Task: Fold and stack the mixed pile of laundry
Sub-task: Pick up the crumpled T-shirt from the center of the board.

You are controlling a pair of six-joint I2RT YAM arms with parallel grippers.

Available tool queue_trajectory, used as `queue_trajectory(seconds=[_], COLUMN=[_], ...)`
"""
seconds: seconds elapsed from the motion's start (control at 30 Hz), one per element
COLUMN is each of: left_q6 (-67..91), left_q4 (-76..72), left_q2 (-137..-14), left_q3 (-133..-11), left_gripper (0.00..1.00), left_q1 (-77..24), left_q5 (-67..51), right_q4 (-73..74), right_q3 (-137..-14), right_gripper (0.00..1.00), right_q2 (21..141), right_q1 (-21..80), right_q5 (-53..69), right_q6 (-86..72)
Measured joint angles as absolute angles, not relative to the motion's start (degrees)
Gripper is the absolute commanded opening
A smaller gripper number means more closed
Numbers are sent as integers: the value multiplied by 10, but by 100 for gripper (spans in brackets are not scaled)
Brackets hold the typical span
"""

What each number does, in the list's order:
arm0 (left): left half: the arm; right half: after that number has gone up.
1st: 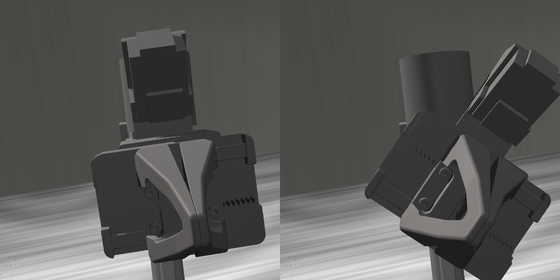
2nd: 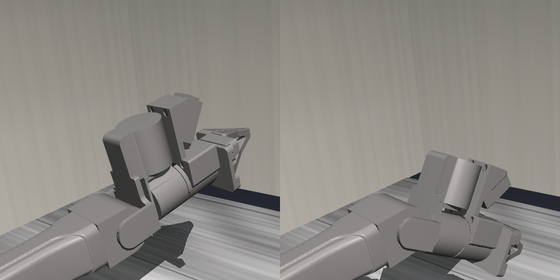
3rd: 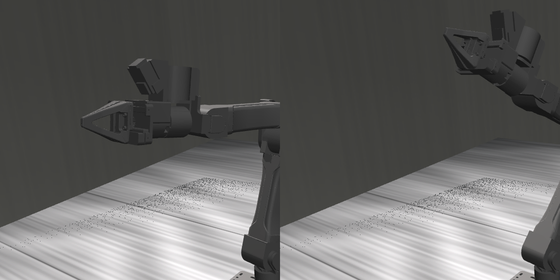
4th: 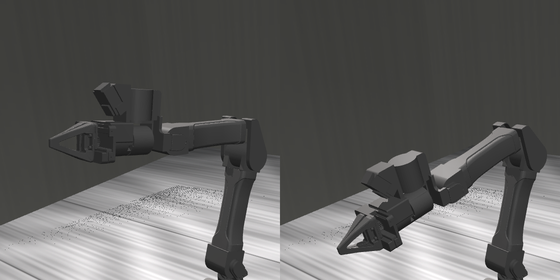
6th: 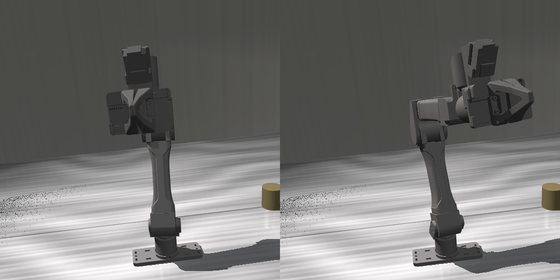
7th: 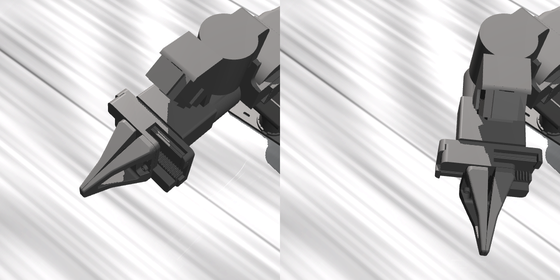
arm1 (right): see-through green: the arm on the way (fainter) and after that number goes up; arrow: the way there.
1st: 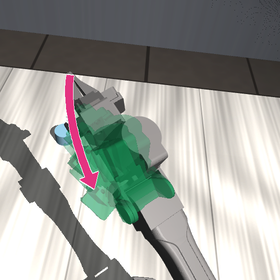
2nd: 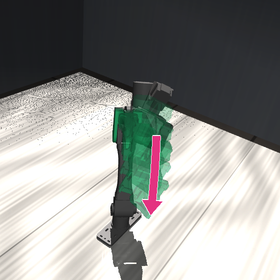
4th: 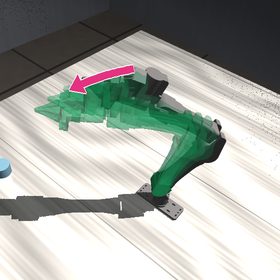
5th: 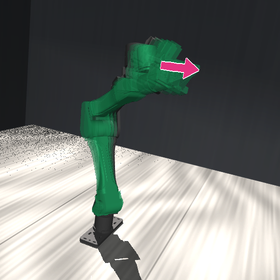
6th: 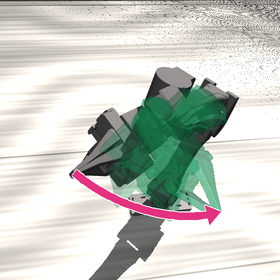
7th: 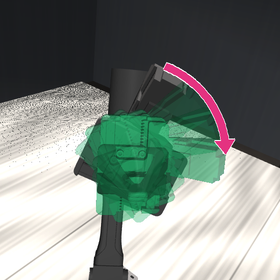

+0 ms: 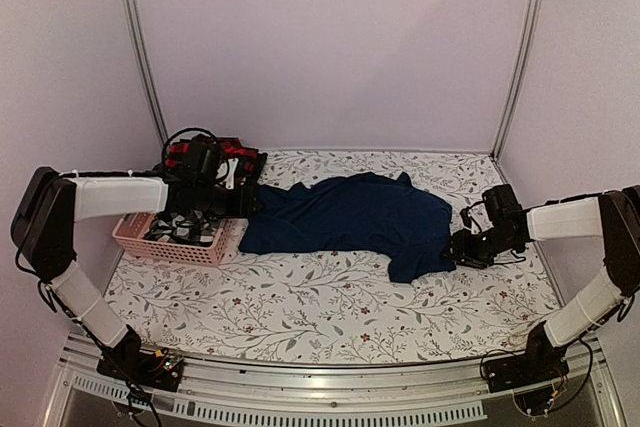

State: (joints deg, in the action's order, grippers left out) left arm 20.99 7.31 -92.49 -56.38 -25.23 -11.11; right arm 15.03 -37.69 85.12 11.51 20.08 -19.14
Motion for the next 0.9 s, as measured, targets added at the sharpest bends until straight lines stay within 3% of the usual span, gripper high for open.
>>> queue_trajectory(seconds=[0.13, 0.17, 0.37, 0.63, 0.8, 0.9], left_q6=[237, 244, 271, 269, 266, 267], left_q4=[85, 87, 114, 121, 119, 117], left_q2=[-930, -931, -933, -947, -1028, -1067], left_q3=[-558, -555, -536, -537, -609, -634], left_gripper=[66, 66, 67, 78, 85, 81], left_q1=[-252, -253, -274, -298, -296, -295], left_q5=[-106, -103, -73, -32, -25, -27], right_q4=[124, 119, 115, 122, 130, 137], right_q3=[-374, -374, -372, -398, -401, -401], right_gripper=[4, 0, 0, 0, 0, 0], right_q2=[874, 879, 858, 676, 673, 677], right_q1=[115, 115, 109, 43, 29, 29], right_q5=[228, 237, 245, 172, 156, 153], right_q6=[-192, -194, -201, -209, -208, -208])
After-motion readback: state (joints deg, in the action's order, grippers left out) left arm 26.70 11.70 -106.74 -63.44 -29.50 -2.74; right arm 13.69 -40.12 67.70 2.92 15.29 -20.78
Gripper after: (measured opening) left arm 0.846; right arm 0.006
